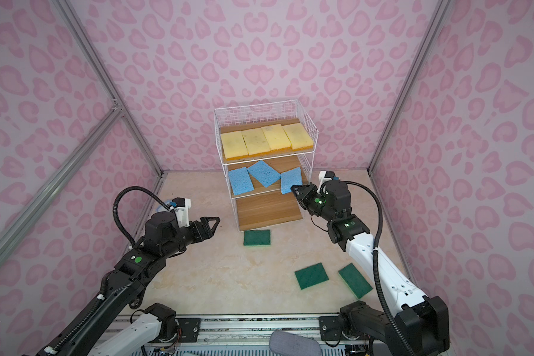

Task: Arrange cleaning sponges on a shelf
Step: Pick up the cleaning sponge from the shelf, then rotate the cleaning sponge on the shelf.

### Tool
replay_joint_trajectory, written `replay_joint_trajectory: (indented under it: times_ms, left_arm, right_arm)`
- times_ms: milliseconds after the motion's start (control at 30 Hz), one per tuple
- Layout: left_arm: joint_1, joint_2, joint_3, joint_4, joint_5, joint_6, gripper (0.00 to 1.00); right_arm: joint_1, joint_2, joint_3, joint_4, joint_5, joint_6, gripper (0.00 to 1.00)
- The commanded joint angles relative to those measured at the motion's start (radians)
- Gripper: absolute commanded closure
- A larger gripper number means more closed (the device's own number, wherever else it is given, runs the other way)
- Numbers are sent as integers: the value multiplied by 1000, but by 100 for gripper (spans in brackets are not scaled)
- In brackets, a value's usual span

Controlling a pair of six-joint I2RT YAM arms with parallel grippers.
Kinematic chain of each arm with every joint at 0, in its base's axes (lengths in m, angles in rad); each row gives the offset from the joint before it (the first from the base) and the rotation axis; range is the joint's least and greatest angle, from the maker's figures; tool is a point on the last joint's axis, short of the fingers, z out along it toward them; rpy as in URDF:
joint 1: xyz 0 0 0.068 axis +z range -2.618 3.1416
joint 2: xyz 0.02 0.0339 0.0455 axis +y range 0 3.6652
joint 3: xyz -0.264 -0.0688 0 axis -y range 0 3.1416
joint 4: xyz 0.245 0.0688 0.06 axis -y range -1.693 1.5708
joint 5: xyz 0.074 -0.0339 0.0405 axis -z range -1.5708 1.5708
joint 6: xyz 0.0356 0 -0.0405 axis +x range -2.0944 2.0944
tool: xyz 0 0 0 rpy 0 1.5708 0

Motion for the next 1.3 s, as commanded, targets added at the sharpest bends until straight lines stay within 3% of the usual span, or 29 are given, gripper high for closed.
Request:
replay_joint_trajectory:
  times_ms: [0, 167, 367, 867, 1267]
  left_arm:
    - [0, 10, 6, 15, -7, -5, 13]
    - [0, 31, 6, 32, -7, -7, 13]
    - [0, 66, 16, 47, -8, -2, 13]
    - [0, 109, 36, 59, -12, 6, 13]
    - [0, 68, 24, 37, -13, 6, 13]
  right_arm:
    - [-19, -8, 3, -35, 25, -42, 85]
    - [-56, -22, 21, -86, 42, -79, 85]
    - [-89, 50, 37, -30, -28, -57, 85]
    - [-70, 226, 165, -8, -85, -78, 86]
    - [-10, 204, 173, -80, -109, -137, 87]
